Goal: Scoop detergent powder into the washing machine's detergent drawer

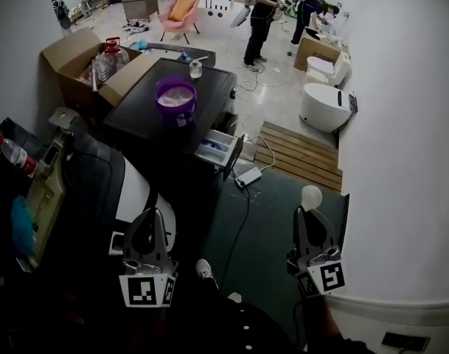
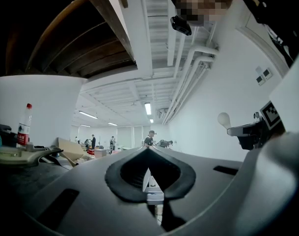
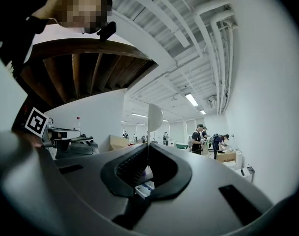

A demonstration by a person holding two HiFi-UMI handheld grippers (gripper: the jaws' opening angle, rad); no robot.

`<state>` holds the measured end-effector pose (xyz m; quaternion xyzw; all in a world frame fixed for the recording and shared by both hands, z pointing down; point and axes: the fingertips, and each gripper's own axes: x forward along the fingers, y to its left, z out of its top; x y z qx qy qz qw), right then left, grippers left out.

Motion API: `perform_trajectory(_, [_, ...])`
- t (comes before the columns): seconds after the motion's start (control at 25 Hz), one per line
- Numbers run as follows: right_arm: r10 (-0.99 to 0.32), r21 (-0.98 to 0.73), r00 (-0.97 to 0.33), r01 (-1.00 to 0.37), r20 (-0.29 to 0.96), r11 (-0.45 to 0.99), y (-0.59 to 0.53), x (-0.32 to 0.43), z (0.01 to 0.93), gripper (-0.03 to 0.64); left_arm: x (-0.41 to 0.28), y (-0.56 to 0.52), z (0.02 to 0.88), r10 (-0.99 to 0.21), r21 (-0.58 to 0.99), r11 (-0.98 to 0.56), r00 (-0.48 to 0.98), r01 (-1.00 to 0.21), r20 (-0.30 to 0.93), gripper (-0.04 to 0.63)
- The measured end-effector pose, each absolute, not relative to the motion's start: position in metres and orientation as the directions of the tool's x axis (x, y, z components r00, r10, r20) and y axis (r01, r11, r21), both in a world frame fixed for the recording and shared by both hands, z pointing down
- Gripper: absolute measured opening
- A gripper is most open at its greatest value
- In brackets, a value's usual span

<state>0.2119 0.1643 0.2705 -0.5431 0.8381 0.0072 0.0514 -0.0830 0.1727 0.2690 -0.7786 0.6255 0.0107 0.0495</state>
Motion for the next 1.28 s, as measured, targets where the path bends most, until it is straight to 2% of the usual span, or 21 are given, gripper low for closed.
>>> perform_trajectory(0.56, [-0.917,0.007,-0.383,-0.923,-0.11,0.385,0.089,0.191,0.263,0.032,-0.112,0.093,0.257,-0.963,-0.048,-0.232,0.237,-0.971,-0.126,0.014])
perform_trajectory(0.76, [-0.918,-0.027,-0.368,-0.926,-0.148,0.376,0.071,0.177,0.256,0.034,-0.125,0.076,0.255,-0.96,-0.053,-0.244,0.248,-0.968,-0.131,0.014])
perform_trajectory(1.28, [-0.918,-0.023,-0.39,-0.92,-0.068,0.392,0.01,0.188,0.289,0.033,-0.12,0.022,0.282,-0.974,-0.042,-0.211,0.214,-0.977,-0.076,0.014])
